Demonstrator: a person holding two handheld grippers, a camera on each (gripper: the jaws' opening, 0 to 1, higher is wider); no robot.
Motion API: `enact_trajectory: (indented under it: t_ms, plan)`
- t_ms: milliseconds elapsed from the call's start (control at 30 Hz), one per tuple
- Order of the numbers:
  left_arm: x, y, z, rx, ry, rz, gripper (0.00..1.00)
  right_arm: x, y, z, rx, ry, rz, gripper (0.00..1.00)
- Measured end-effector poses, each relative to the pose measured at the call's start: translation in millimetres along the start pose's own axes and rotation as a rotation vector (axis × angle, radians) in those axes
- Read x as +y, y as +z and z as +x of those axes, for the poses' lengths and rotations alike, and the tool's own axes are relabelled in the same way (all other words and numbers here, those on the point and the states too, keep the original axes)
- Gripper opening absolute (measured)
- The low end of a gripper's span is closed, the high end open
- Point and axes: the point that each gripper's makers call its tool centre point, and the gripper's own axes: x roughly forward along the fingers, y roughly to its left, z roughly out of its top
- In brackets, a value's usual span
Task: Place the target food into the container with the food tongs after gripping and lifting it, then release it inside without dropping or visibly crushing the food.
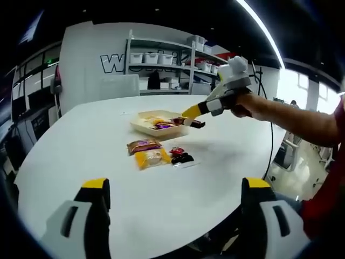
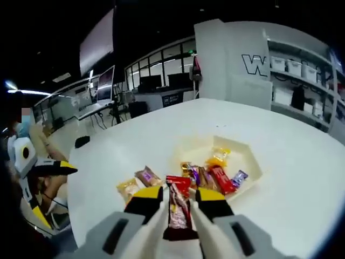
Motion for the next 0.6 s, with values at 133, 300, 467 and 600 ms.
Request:
enact_trajectory:
  t_ms: [133, 300, 467, 600]
  plan:
    - [0.4, 0.2, 0, 0.0, 0.001, 0.002, 0.99, -4, 4.9, -3, -0.007, -0.009, -0.002, 0.18]
    - [-0.5, -0.3, 1, 0.0, 0.0, 0.002, 0.99, -10, 7.7, -4, -0.011, -0.017, -0.007, 0.18]
    - [-1.2, -1.8, 2, 0.006, -0.002, 0.004, 0.99, -13, 9.4, -4, -0.009, -0.02, -0.005, 0.18]
    - [0.3, -2.7, 2, 0.006, 0.002, 0.004, 0.99, -16, 13.1, -2, -0.011, -0.021, -0.005, 0.18]
